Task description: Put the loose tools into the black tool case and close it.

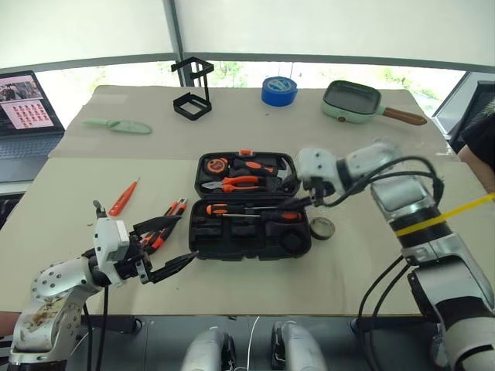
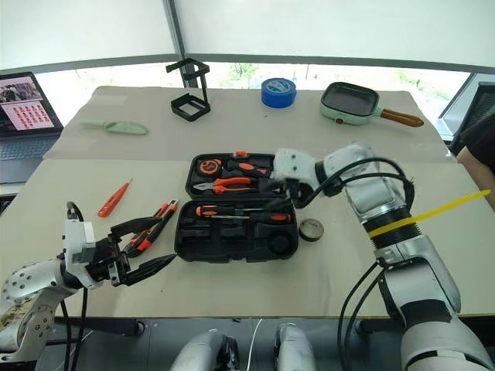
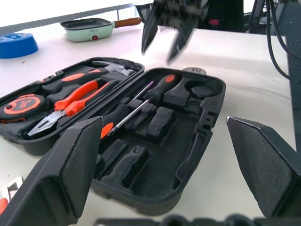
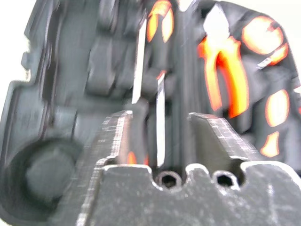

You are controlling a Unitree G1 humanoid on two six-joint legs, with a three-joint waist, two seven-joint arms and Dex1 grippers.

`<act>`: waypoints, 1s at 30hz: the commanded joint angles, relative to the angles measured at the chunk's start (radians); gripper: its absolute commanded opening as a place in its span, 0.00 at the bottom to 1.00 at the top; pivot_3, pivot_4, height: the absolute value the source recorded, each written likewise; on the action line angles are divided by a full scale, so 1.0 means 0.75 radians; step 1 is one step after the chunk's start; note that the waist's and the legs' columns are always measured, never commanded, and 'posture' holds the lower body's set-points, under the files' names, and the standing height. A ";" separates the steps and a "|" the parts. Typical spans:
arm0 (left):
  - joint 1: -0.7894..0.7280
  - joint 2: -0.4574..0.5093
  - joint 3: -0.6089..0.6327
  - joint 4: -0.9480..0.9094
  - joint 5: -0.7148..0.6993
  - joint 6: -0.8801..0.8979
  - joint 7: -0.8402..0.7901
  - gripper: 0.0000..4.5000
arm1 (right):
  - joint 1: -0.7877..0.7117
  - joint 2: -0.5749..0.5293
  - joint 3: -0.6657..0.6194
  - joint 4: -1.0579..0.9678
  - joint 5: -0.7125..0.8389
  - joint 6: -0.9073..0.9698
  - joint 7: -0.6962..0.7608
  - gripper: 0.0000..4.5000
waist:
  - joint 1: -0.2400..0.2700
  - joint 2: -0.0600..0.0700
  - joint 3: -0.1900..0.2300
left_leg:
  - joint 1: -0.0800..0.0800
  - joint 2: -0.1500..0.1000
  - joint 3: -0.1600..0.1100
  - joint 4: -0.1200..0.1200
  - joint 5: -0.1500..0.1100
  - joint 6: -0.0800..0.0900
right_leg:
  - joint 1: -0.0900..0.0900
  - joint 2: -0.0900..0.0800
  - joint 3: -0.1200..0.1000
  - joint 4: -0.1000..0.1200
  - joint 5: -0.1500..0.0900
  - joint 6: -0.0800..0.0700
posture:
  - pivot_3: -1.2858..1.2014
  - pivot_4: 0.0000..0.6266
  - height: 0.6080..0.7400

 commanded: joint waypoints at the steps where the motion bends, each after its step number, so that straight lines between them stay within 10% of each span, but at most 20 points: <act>1: 0.001 -0.004 0.027 0.005 0.006 -0.040 0.003 1.00 | 0.058 0.081 -0.041 0.036 0.035 -0.056 -0.074 0.17 | -0.001 0.000 0.000 | 0.000 0.000 0.000 0.000 0.000 0.000 | 0.000 0.000 0.000 0.000 0.000 0.000 | 0.52 0.24 1.00; 4: 0.003 0.000 0.019 0.015 0.015 -0.046 -0.003 1.00 | 0.136 0.152 -0.005 0.065 -0.007 -0.098 -0.141 0.00 | -0.001 0.000 0.000 | 0.000 0.001 0.001 -0.001 0.000 0.000 | -0.001 0.000 0.000 0.000 0.000 -0.001 | 0.52 0.24 1.00; 30: 0.083 0.012 0.064 0.150 0.121 -0.157 0.027 1.00 | 0.159 0.255 0.070 0.240 -0.159 -0.193 -0.269 0.00 | -0.009 -0.001 -0.002 | 0.017 0.006 0.002 -0.003 -0.002 -0.020 | 0.006 -0.006 0.004 0.013 -0.008 -0.002 | 0.52 0.24 1.00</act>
